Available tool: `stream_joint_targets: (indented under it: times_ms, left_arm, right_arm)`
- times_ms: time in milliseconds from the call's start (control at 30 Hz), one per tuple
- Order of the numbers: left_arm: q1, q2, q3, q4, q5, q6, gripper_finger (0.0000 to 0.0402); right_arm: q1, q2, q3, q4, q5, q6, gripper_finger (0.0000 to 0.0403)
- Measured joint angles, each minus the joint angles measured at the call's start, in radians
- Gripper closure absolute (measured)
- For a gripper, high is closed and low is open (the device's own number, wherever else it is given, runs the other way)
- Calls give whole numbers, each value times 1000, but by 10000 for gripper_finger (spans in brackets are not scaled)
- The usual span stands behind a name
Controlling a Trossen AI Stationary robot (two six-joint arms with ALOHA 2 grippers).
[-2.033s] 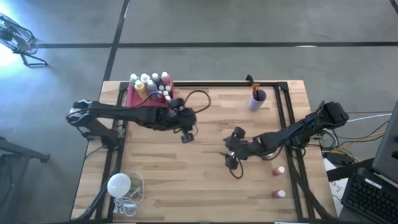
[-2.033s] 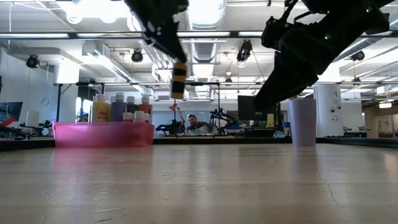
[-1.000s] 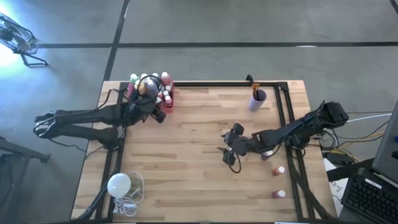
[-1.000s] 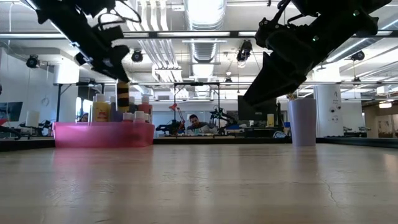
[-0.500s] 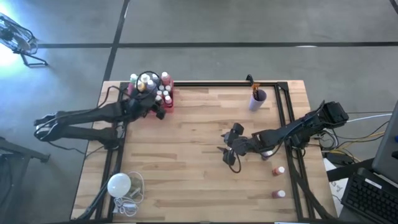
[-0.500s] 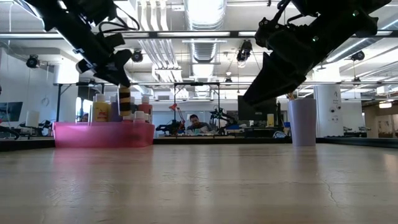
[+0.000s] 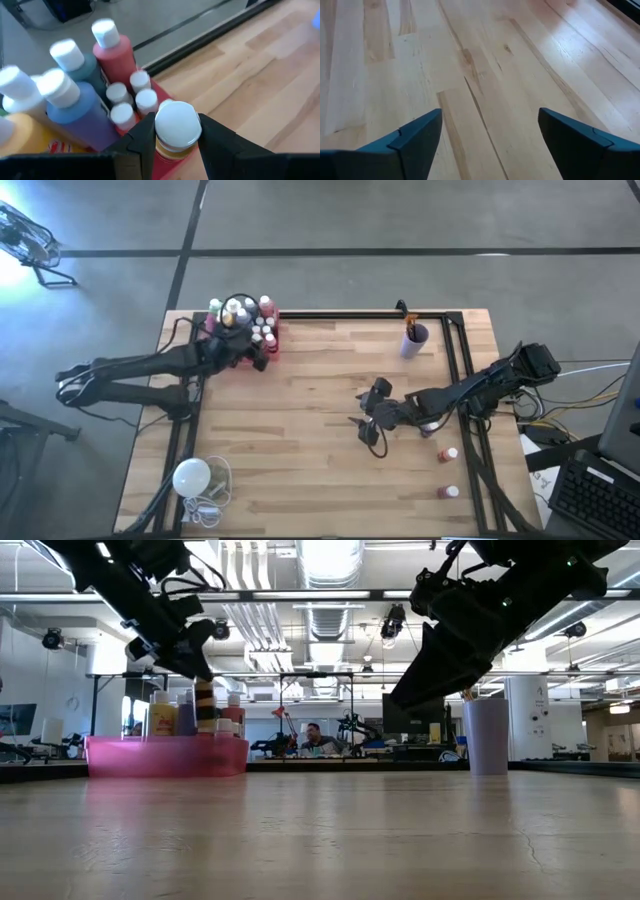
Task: Pick & Place Paint Supplies
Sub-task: Put the small yellow paint bottle into the pink bin
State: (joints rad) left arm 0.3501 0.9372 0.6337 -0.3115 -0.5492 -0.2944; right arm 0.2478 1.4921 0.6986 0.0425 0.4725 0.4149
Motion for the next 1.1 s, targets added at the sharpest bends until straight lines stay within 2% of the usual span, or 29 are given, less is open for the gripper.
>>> stream_joint_targets:
  times_ms: [333, 767, 1100]
  left_arm:
    - [57, 63, -20, 19, -1, -21, 275]
    - [97, 86, -150, 228, 60, -34, 275]
    - [125, 136, -162, 294, 61, -15, 275]
  right_arm:
    - [0, 0, 0, -1, 0, 4, 83]
    - [0, 0, 0, -1, 0, 3, 122]
    - [0, 0, -1, -1, 0, 0, 142]
